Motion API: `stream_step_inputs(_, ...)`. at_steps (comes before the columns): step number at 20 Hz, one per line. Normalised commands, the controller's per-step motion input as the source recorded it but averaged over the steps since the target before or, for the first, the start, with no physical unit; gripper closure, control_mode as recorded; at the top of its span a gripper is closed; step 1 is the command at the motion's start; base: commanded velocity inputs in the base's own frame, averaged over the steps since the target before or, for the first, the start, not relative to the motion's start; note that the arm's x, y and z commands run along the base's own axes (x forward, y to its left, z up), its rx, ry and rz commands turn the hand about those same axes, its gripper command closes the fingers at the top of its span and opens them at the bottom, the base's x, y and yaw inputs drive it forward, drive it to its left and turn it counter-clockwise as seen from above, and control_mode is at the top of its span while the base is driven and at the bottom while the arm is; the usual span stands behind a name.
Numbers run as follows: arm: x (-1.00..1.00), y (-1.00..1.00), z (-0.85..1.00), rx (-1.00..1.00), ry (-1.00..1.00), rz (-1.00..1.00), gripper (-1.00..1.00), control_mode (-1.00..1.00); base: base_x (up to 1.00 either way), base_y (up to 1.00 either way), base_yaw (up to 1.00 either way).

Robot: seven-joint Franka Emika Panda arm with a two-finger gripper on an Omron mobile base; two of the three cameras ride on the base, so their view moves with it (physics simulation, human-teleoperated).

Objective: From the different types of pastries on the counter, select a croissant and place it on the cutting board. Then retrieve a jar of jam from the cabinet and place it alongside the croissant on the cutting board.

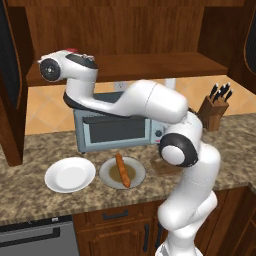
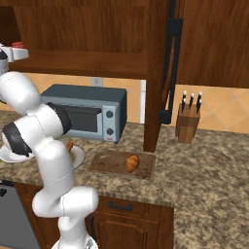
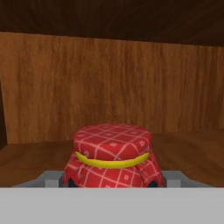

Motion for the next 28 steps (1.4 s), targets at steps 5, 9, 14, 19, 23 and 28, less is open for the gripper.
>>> stream_step_inputs(5,-0.13,-0.64,0.00,0.00,0.00,-0.08,1.00,-1.00,0.00,0.00,0.00)
stream_step_inputs(9,-0.19,-0.59,0.01,0.00,-0.03,-0.06,1.00,-1.00,0.00,0.00,0.00)
stream_step_inputs(14,-0.32,-0.55,0.04,0.00,-0.04,-0.07,1.00,-1.00,0.00,0.00,0.00)
stream_step_inputs(19,-0.43,-0.57,0.04,0.00,-0.06,-0.08,1.00,-1.00,0.00,0.00,0.00)
stream_step_inputs(23,-0.45,-0.55,0.03,0.00,-0.04,-0.09,1.00,-1.00,0.00,0.00,0.00)
stream_step_inputs(28,-0.43,-0.48,0.00,0.00,-0.02,-0.08,1.00,-1.00,0.00,0.00,0.00)
